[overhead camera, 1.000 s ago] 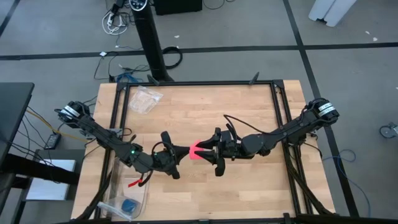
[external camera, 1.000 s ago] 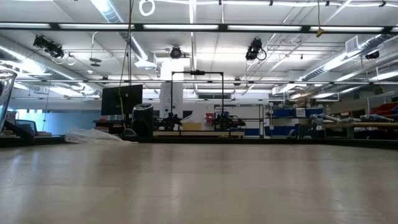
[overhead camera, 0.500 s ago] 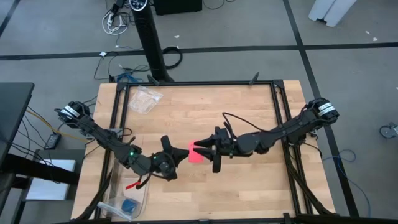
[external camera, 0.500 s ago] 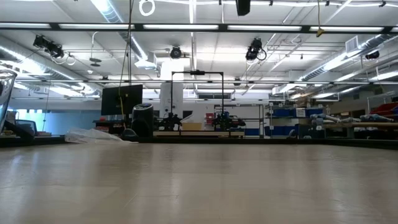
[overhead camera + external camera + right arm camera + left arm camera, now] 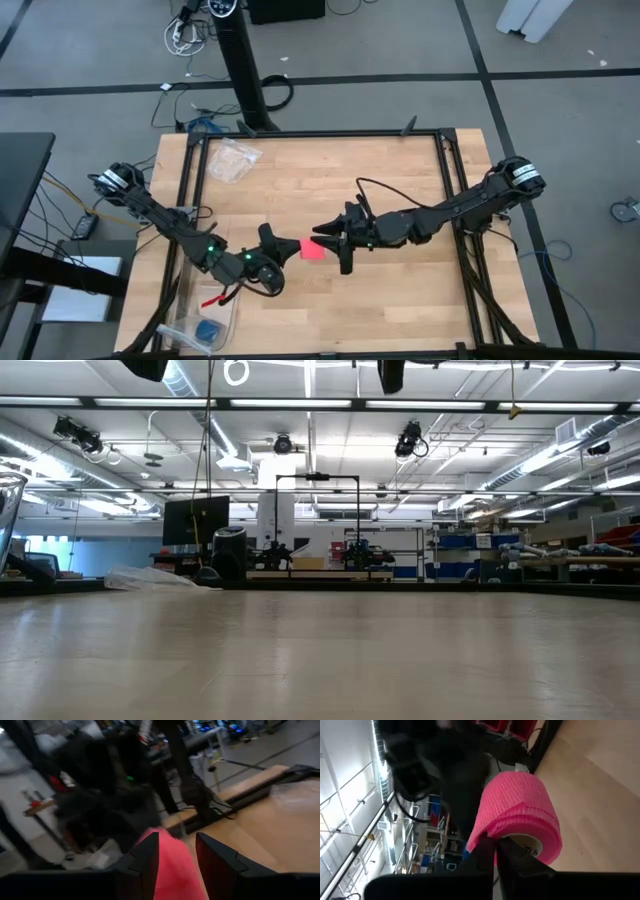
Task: Roll bandage
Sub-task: Roll the pink bandage
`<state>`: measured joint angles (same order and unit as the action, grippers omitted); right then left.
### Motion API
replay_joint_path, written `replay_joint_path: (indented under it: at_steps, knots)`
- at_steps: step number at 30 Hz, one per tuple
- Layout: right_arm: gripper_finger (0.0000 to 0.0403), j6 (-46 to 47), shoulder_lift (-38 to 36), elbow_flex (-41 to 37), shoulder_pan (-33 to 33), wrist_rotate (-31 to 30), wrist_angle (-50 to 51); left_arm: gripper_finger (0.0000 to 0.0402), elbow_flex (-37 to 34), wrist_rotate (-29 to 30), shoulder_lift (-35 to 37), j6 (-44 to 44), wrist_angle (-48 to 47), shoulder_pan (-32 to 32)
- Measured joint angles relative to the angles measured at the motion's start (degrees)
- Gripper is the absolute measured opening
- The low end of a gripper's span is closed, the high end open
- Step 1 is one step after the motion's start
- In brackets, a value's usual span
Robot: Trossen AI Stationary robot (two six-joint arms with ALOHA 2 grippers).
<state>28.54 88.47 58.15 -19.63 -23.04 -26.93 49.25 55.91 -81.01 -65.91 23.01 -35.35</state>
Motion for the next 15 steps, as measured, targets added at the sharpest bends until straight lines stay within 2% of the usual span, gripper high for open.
replay_joint_path:
  at_steps: [3,10,15]
  knots:
    - [0.0135,-0.16,-1.37,0.00,0.27,2.13,-0.35,0.0008,0.00,-0.05,0.00,-0.07,-0.98,-0.38]
    - [0.0135,4.26,-0.75,0.02,3.34,12.45,1.13,0.0008,0.02,-3.34,0.00,-2.97,-0.05,-0.83]
    - [0.0135,4.43,-0.46,-0.02,4.02,15.85,1.24,0.0008,0.02,-4.91,-0.01,-3.13,-0.12,-0.83]
